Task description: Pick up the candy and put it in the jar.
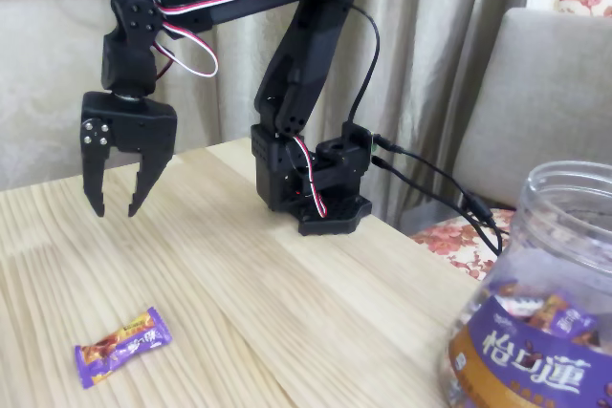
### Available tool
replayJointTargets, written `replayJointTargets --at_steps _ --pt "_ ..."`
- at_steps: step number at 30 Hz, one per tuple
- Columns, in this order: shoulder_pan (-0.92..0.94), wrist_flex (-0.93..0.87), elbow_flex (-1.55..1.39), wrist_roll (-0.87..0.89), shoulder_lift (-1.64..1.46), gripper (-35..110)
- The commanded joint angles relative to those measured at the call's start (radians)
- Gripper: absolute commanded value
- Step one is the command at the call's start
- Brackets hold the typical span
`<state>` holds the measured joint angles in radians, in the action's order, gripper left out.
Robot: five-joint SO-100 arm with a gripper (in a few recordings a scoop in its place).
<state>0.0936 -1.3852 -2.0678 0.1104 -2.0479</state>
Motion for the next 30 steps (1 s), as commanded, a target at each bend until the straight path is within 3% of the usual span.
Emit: replayJointTargets --at_steps 1,4,9,14,18,21,27,30 --pt "-0.044 0.018 0.02 -0.026 -0.103 21" --pt "-0.198 0.052 0.031 -0.21 -0.11 21" --pt "-0.281 0.107 0.04 -0.114 -0.074 28" --pt "-0.334 0.198 0.026 -0.241 -0.078 22" --pt "-0.233 0.258 0.087 -0.341 0.008 25" --pt "-0.143 0.091 0.296 -0.288 0.236 23" --pt "-0.138 0.181 0.187 -0.68 0.176 17" --pt "-0.183 0.184 0.074 -0.828 0.051 26"
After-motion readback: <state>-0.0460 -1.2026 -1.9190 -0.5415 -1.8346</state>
